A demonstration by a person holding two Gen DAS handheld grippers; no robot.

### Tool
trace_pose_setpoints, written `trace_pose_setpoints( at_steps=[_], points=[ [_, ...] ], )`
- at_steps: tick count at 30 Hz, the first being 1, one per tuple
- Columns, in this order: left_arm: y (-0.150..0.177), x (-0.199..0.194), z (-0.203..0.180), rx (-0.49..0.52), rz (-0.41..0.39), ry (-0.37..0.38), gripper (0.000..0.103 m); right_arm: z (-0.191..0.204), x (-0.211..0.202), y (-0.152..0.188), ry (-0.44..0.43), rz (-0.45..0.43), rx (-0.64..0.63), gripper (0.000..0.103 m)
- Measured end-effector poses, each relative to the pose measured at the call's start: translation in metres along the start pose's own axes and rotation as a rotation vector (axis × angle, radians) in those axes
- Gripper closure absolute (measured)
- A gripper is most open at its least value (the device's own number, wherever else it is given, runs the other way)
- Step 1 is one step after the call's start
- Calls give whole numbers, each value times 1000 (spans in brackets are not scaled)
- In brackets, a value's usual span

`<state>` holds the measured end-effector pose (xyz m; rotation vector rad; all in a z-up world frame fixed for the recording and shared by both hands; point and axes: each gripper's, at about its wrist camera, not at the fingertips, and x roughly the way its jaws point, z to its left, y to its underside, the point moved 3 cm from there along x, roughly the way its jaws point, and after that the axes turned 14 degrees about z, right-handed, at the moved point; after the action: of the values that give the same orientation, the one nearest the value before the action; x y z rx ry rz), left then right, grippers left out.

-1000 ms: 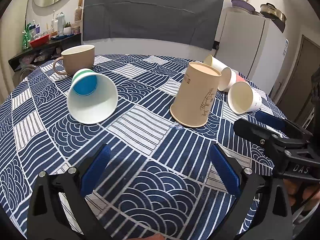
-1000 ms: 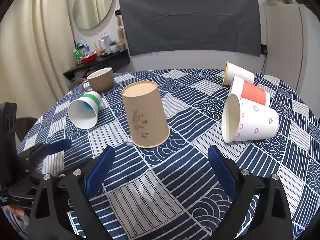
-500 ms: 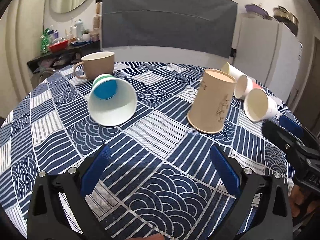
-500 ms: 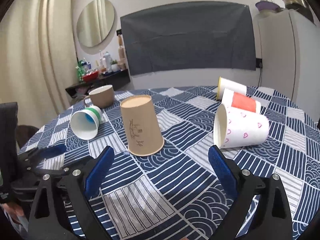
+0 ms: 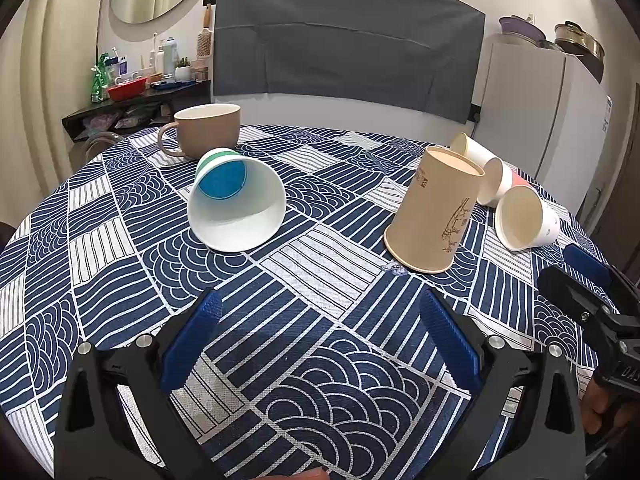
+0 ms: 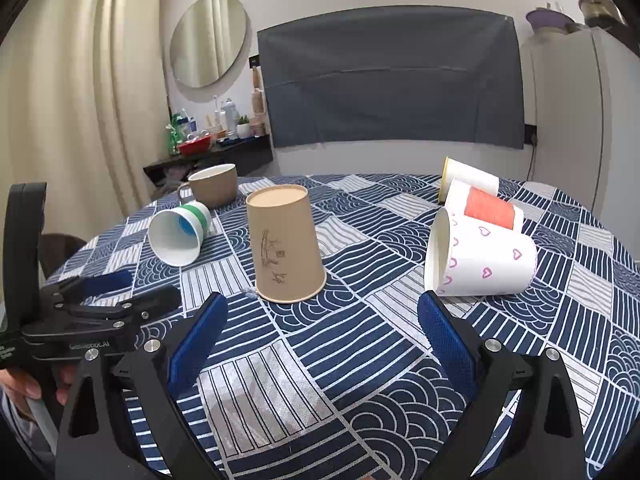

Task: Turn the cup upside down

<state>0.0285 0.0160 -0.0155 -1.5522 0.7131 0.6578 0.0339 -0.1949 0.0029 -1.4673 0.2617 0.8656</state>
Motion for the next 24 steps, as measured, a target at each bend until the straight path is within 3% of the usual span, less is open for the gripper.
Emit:
trace_pose_setpoints(
  at_steps=[7,24],
  points=[
    [1,-2,-3,22,-13,-19,6,-6,0,0,-11,-1,40,11],
    [-1,3,-1,11,9,14,6,-6,1,0,-16,-2,45,11]
  ],
)
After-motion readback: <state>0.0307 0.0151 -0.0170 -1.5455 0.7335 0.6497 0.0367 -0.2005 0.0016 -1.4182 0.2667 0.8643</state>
